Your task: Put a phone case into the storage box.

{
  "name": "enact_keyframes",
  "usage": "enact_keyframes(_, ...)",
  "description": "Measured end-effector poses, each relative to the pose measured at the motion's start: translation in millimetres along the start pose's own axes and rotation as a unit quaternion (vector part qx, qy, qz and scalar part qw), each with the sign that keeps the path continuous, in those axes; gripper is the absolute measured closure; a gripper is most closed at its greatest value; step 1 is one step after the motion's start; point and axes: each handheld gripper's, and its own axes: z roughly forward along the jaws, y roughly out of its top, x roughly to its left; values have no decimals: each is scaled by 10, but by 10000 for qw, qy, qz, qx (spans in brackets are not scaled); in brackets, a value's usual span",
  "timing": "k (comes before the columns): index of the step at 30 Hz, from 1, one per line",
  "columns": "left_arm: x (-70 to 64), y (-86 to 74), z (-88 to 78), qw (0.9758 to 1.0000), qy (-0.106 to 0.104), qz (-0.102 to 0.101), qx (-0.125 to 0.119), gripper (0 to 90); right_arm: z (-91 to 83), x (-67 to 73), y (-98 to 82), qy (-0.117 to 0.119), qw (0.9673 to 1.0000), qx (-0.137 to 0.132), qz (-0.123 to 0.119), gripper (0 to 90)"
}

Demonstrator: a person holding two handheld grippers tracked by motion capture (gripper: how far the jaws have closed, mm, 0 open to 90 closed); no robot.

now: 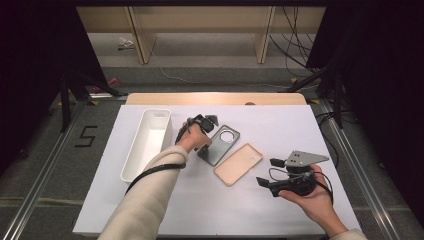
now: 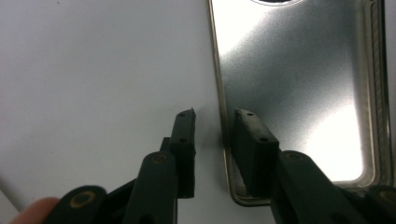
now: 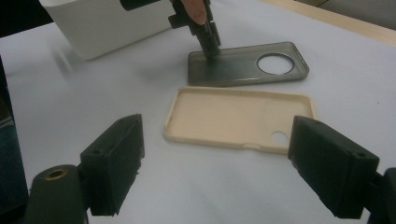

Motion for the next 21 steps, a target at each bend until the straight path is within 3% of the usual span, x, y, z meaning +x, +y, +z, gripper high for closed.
enact_keyframes(21, 3, 26, 8, 9997, -187, -168, 77, 831, 0, 1, 0, 12, 10000, 1, -2, 193)
